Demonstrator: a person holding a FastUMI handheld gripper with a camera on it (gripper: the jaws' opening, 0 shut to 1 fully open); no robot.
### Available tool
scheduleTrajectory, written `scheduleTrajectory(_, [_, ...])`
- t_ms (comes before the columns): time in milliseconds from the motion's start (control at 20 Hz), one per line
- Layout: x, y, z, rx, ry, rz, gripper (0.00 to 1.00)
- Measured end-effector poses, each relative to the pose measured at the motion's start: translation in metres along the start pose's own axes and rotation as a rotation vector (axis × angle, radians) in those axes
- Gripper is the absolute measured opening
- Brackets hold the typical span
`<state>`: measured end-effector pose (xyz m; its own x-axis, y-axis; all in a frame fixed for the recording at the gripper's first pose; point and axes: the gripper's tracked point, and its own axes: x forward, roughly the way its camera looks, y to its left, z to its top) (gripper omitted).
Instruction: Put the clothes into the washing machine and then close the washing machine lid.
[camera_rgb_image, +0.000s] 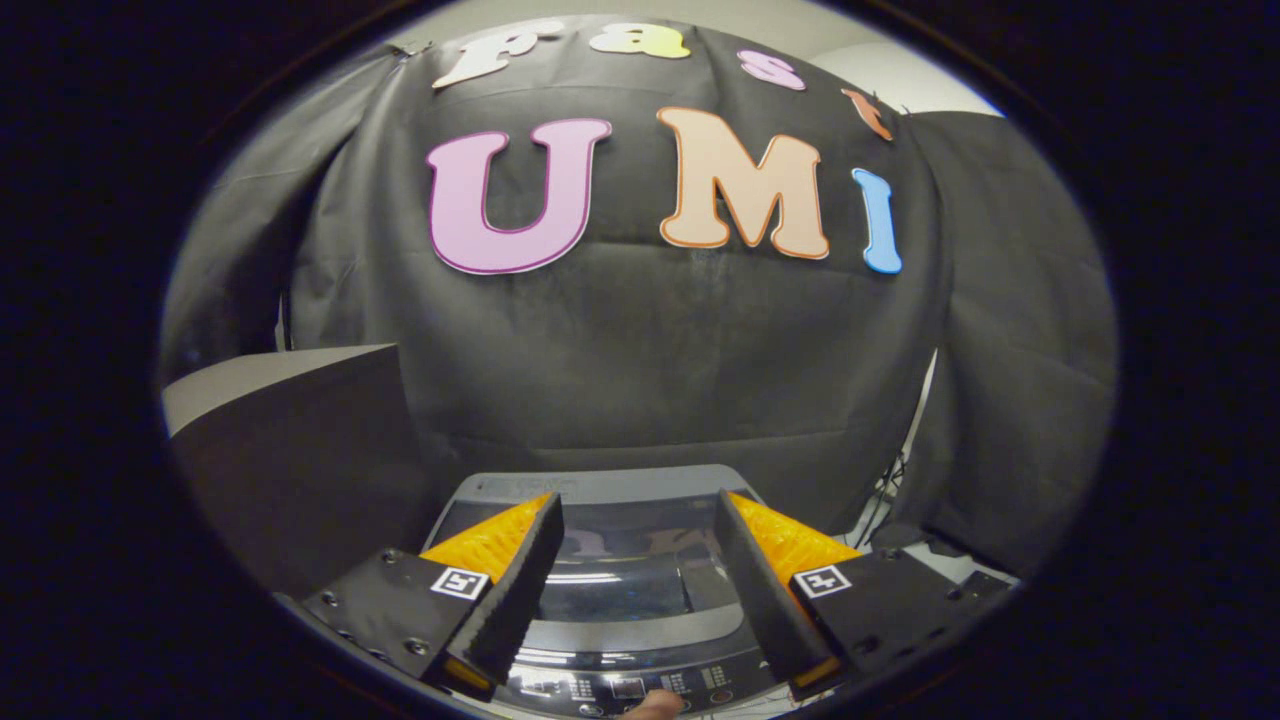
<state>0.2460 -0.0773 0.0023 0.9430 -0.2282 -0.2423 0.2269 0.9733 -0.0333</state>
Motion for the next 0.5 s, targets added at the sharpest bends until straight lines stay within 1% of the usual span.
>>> scheduleTrajectory(150, [-0.021,-0.006,-0.009,-0.033,-0.024,-0.024,0.96])
scheduleTrajectory(300, [-0.041,-0.009,-0.036,-0.073,0.027,-0.040,0.96])
scheduleTrajectory(450, [-0.068,0.001,-0.058,-0.152,0.041,-0.020,0.96])
scheduleTrajectory(500, [-0.076,0.007,-0.062,-0.167,0.028,0.001,0.97])
